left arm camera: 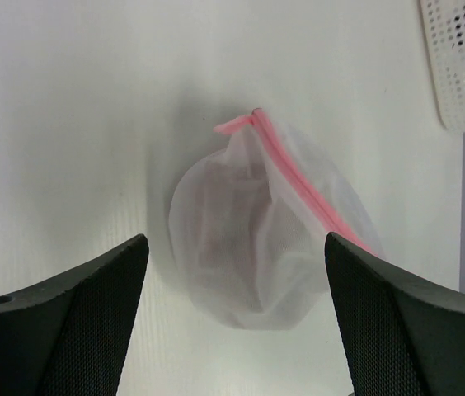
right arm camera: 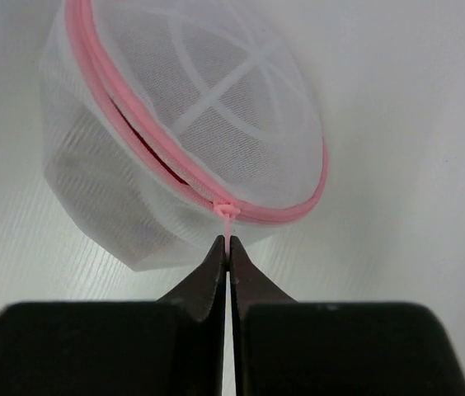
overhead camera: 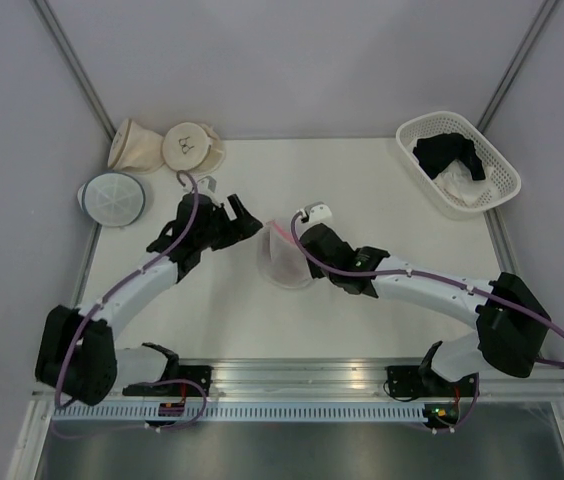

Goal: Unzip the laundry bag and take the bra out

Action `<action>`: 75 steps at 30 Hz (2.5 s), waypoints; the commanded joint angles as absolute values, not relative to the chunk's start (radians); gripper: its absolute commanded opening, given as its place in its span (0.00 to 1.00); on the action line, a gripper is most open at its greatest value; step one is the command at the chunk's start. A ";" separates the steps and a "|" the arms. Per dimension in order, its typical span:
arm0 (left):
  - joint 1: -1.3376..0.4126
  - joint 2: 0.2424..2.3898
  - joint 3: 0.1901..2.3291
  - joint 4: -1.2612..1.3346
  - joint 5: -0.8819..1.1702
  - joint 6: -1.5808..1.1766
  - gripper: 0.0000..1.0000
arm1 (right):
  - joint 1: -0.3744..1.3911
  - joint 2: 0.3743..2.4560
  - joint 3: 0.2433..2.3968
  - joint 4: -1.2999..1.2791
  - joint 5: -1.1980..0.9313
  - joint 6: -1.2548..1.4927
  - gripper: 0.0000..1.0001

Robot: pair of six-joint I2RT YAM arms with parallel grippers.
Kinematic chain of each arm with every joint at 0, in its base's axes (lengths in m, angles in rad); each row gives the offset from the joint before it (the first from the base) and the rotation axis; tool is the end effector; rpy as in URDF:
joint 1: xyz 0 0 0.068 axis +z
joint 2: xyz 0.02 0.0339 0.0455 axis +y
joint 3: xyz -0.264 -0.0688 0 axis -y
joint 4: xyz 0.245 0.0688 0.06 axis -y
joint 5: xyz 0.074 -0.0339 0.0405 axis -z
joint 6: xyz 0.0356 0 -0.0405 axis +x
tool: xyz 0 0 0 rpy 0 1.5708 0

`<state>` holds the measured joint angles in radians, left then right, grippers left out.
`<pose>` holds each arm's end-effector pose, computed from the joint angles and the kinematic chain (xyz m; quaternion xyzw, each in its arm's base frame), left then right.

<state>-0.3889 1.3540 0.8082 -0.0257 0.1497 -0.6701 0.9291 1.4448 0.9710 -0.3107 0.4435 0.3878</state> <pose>0.2715 -0.1170 0.2364 -0.0872 0.8717 -0.2980 0.3792 0.1962 0.2371 0.2420 -0.1597 0.8908 0.0680 0.4199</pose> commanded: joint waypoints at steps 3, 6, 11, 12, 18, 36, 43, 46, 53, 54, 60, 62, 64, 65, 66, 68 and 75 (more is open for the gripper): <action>-0.388 1.097 0.691 -0.184 0.037 -0.859 0.98 | 0.931 1.419 0.922 -0.244 0.298 0.396 0.00; -0.390 0.990 0.614 -0.164 0.118 -0.945 0.99 | 0.942 1.422 0.881 -0.131 0.126 0.379 0.00; -0.390 0.972 0.572 -0.077 0.280 -1.031 0.99 | 0.988 1.468 0.879 -0.032 0.015 0.360 0.00; -0.391 0.992 0.580 -0.071 0.291 -1.031 0.99 | 0.992 1.471 0.880 -0.023 0.005 0.360 0.00; -0.408 1.124 0.612 0.063 0.362 -1.057 0.99 | 1.012 1.471 0.890 -0.011 -0.040 0.342 0.00; -0.494 1.364 0.883 0.070 0.692 -0.418 0.86 | 1.017 1.410 0.870 -0.066 -0.092 0.281 0.00; -0.554 1.408 1.011 -0.213 0.686 -0.203 0.81 | 1.017 1.425 0.887 -0.078 -0.078 0.275 0.00; -0.598 1.459 1.063 -0.307 0.660 -0.186 0.78 | 1.017 1.428 0.897 -0.090 -0.068 0.275 0.00; -0.626 1.534 1.089 -0.367 0.703 -0.210 0.73 | 1.017 1.430 0.897 -0.095 -0.049 0.276 0.01; -0.630 1.542 1.091 -0.365 0.706 -0.216 0.73 | 1.017 1.433 0.897 -0.094 -0.049 0.276 0.00; -0.686 1.569 1.103 -0.367 0.698 -0.270 0.65 | 1.017 1.440 0.905 -0.091 -0.045 0.272 0.00; -0.696 1.575 1.100 -0.367 0.684 -0.288 0.59 | 1.017 1.440 0.907 -0.089 -0.043 0.272 0.01; -0.699 1.580 1.095 -0.367 0.661 -0.302 0.50 | 1.017 1.437 0.907 -0.087 -0.041 0.270 0.00; -0.699 1.583 1.094 -0.367 0.649 -0.307 0.37 | 1.017 1.437 0.905 -0.087 -0.040 0.270 0.01; -0.699 1.585 1.092 -0.367 0.643 -0.310 0.30 | 1.017 1.436 0.905 -0.087 -0.041 0.270 0.01; -0.699 1.583 1.092 -0.367 0.617 -0.319 0.12 | 1.017 1.434 0.905 -0.089 -0.040 0.268 0.00; -0.698 1.574 1.094 -0.367 0.479 -0.363 0.02 | 1.015 1.410 0.900 -0.110 -0.025 0.265 0.00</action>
